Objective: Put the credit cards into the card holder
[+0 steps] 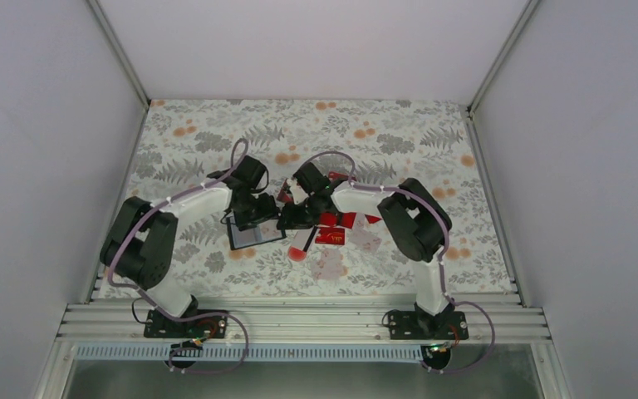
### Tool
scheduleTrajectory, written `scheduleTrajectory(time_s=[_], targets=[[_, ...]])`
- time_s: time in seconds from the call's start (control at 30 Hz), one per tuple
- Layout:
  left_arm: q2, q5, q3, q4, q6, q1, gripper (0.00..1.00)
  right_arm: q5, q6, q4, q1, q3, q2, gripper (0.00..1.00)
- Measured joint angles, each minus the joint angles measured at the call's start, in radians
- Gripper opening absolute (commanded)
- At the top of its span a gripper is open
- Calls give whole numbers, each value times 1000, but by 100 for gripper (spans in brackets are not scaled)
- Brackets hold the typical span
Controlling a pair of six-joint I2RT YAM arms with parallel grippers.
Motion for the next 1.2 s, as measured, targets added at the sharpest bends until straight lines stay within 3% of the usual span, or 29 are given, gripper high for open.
scheduleTrajectory(time_s=[0.2,0.33,0.57,0.73,0.97,1.2], targets=[[-124,-42,17,-80,43,-2,88,65,-48,-78,4,0,-50,52],[-243,-60,-18,-111,86,22,86,109,-86,-130,4,0,-104,58],[-375,-24,-169,-129,219,175,84,123,-113,-175,-1,38,-113,69],[-361,68,-187,-111,305,295,85,125,-122,-201,-1,145,-89,83],[-247,182,-188,-51,385,455,88,176,-141,-253,2,234,-39,84],[-147,251,-188,-2,449,479,85,193,-147,-305,23,286,40,85]])
